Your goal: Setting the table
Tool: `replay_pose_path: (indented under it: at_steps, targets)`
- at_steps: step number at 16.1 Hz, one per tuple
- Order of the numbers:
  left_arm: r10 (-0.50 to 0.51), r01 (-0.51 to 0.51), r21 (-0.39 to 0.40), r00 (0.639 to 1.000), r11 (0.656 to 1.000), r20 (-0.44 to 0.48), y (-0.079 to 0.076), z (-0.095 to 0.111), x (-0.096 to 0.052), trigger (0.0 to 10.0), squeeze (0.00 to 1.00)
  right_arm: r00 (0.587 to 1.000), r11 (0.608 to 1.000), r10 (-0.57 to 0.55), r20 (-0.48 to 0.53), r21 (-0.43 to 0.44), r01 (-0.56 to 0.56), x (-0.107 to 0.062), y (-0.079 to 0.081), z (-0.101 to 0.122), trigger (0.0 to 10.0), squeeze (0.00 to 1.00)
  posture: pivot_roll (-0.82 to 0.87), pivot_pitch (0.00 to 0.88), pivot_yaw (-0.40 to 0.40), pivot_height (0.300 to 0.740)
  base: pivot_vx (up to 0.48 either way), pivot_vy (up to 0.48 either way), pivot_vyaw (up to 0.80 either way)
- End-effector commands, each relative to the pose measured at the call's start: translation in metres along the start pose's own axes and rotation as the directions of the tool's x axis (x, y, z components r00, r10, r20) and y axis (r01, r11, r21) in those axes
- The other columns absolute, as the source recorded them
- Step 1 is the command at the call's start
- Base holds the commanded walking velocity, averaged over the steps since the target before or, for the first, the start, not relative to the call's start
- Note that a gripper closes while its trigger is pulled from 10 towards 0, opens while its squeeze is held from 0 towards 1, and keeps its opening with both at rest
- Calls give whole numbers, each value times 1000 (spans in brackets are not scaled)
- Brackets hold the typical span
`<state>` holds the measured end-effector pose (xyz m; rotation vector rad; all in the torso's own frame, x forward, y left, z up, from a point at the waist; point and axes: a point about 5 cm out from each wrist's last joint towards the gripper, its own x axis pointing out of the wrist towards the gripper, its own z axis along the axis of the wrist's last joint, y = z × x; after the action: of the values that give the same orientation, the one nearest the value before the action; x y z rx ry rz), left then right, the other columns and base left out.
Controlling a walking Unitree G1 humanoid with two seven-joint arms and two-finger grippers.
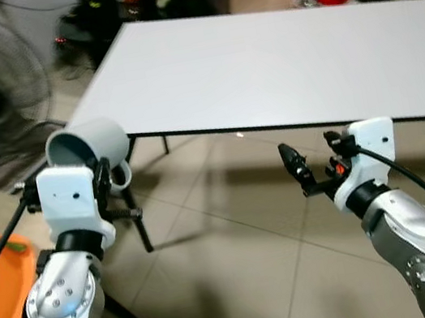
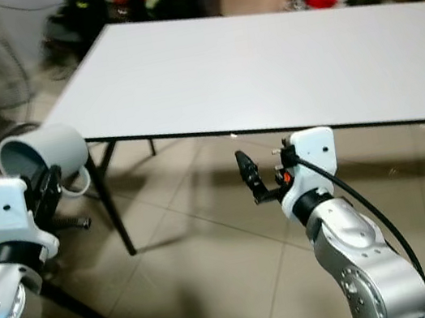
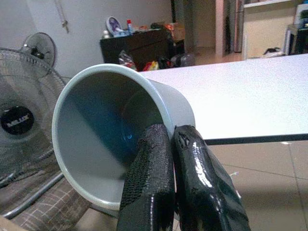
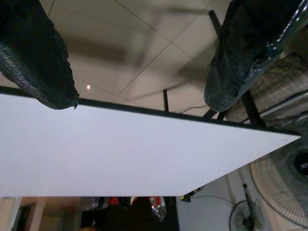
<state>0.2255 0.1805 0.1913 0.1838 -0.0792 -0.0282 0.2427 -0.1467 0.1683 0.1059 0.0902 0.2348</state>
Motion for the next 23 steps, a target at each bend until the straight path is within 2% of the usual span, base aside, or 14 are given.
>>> replay_pose_path:
  at_steps: [1,6,10,12,17,23]
  targets:
    - [-2,2,-1,1000,1000,3,3,2,0,10000,0,1000,1000,14,28,-1,-14,3,2,5,10000,0,-41,0,5,740,315,0,0]
    - [-70,70,-20,998,997,5,-4,0,8,10000,0,999,1000,4,47,16,-4,-3,-1,7,10000,0,-80,0,50,740,352,0,0]
    - [-101,101,-23,995,995,14,-7,2,12,10000,0,998,999,-7,69,34,5,-4,-2,9,10000,0,-85,0,63,740,362,0,-800]
    - [-114,114,-23,993,993,12,-7,1,13,10000,0,996,999,34,81,29,-36,-3,3,10,10000,0,-86,0,74,740,375,0,0]
    - [-123,124,-22,992,992,14,-7,1,17,10000,0,996,999,48,80,15,-50,-3,3,11,10000,0,-90,0,79,740,372,0,0]
    - [-83,83,-25,997,996,-1,-3,-1,17,10000,0,992,995,103,79,-18,-102,4,4,13,10000,0,-77,0,67,740,372,0,0]
